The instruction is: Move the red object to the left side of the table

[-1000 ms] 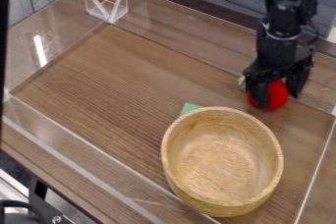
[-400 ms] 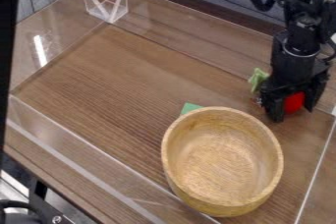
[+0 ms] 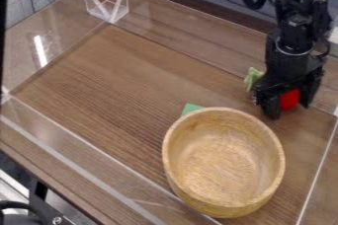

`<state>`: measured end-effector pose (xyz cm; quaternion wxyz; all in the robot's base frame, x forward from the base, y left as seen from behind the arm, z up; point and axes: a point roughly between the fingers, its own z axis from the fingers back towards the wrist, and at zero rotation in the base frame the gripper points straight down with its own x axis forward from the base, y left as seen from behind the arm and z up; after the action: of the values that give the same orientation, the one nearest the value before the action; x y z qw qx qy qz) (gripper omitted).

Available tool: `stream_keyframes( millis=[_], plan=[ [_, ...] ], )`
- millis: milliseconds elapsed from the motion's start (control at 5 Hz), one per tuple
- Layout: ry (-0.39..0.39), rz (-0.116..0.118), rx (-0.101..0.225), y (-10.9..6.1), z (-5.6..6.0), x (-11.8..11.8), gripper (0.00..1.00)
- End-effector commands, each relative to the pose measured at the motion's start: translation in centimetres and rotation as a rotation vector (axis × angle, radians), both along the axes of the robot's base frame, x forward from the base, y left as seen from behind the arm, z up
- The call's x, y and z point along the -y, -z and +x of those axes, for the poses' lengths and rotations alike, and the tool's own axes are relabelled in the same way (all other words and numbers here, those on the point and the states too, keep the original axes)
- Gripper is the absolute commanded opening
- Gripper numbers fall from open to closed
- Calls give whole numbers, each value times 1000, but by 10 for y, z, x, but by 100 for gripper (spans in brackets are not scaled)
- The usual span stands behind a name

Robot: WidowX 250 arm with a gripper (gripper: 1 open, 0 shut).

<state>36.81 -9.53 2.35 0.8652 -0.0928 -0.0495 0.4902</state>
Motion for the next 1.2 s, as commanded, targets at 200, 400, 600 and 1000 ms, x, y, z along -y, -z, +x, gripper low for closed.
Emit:
stream_keyframes(
  millis=[200, 400, 600, 1000],
  plan=[
    [-61, -78, 107, -62, 6, -18, 0],
    [-51, -119, 140, -92, 3, -36, 0],
    [-56, -128, 163, -104, 2, -49, 0],
    [-9, -101, 179, -94, 2, -65, 0]
  ],
)
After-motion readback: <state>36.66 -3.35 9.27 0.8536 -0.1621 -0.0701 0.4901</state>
